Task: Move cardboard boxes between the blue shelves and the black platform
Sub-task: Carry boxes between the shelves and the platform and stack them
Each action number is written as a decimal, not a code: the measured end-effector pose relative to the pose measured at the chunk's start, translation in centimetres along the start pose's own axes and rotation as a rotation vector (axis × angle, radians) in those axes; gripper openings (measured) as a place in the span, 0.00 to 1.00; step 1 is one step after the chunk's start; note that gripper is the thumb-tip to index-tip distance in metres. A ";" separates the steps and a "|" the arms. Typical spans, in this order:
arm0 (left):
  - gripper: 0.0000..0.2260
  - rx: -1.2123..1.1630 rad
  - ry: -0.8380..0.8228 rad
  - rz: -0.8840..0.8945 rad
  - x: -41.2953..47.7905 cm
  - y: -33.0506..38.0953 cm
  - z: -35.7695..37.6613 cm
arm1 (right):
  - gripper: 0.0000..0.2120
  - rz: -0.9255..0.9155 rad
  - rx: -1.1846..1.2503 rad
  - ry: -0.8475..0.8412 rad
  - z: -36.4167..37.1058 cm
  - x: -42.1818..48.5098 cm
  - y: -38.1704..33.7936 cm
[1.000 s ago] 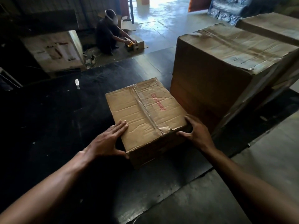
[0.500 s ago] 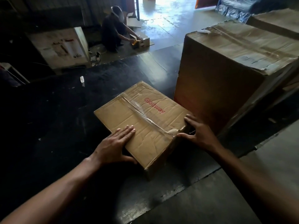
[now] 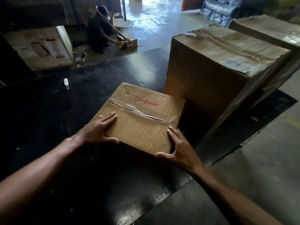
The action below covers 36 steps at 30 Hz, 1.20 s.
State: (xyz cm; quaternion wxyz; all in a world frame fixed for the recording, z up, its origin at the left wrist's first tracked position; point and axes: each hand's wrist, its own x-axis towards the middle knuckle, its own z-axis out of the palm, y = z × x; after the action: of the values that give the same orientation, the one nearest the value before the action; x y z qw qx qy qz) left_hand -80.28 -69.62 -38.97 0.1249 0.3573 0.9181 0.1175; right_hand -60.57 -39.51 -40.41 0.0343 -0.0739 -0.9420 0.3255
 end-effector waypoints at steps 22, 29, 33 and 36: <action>0.35 0.051 0.244 0.178 -10.0 0.7 3.4 | 0.41 -0.054 -0.236 -0.053 -4.7 3.9 2.2; 0.54 0.085 0.085 0.205 -6.2 -1.9 2.6 | 0.44 -0.122 -0.266 -0.067 -2.3 2.5 0.5; 0.54 0.023 0.242 0.119 -7.0 2.2 5.0 | 0.46 -0.144 -0.242 -0.092 -1.4 2.0 -0.2; 0.52 -0.025 0.304 0.029 -7.4 7.1 7.2 | 0.47 -0.136 -0.222 -0.097 -1.2 1.9 -0.8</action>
State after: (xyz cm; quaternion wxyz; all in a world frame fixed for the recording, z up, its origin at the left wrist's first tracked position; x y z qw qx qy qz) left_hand -68.28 -68.70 -42.48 -0.0127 0.3470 0.9197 0.1834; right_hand -62.39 -39.07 -38.98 0.0024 0.0026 -0.9756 0.2194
